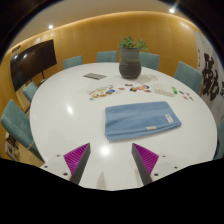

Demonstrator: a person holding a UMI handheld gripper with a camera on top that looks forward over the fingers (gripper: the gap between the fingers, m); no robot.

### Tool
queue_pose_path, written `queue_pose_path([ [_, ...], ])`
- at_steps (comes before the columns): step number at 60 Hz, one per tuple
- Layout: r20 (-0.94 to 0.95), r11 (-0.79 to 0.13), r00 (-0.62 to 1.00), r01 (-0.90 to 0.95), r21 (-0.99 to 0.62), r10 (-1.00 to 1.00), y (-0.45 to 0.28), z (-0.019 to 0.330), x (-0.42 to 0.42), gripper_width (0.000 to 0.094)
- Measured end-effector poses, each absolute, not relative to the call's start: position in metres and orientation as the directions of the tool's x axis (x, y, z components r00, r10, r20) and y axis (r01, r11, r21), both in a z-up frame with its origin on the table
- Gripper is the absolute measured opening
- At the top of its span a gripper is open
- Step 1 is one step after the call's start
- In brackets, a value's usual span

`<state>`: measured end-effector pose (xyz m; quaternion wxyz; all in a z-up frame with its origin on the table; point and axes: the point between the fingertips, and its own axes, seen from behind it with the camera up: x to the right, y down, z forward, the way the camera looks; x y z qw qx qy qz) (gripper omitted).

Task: Fold towel

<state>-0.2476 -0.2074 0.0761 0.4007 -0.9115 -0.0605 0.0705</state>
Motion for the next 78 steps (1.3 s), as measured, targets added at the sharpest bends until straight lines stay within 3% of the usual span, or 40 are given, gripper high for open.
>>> queue_pose_path([
  [13,0.022,-0.639,0.978,0.151,-0.754,0.205,-0.078,0.034,-0.287,0.0873],
  [23,0.075,-0.668,0.977,0.192,-0.719,0.2,-0.037,-0.008,-0.282,0.0831],
  [27,0.087,-0.661,0.982,0.176,-0.73,0.165,-0.027,-0.008,-0.276,0.0668],
  [30,0.125,-0.655,0.979,0.2,-0.728,0.16,-0.023,-0.009,-0.27,0.0395],
  [33,0.166,-0.647,0.974,0.225,-0.729,0.152,-0.019,-0.007,-0.26,0.0189],
  [39,0.219,-0.635,0.958,0.286,-0.717,0.184,-0.019,-0.007,-0.259,0.0093],
  [48,0.015,-0.688,0.977,0.159,-0.708,0.211,-0.029,0.006,-0.289,0.0073],
  [57,-0.295,-0.683,0.923,-0.05,-0.729,0.248,-0.036,0.09,-0.338,0.0074],
  [65,-0.453,-0.66,0.868,-0.219,-0.718,0.204,-0.014,0.152,-0.311,0.0073],
  [69,-0.443,-0.654,0.882,-0.241,-0.717,0.162,0.002,0.147,-0.268,0.0074],
  [74,-0.386,-0.68,0.918,-0.226,-0.697,0.09,0.017,0.109,-0.212,0.0083],
  [78,-0.347,-0.713,0.936,-0.207,-0.67,0.054,0.023,0.074,-0.175,0.0212],
])
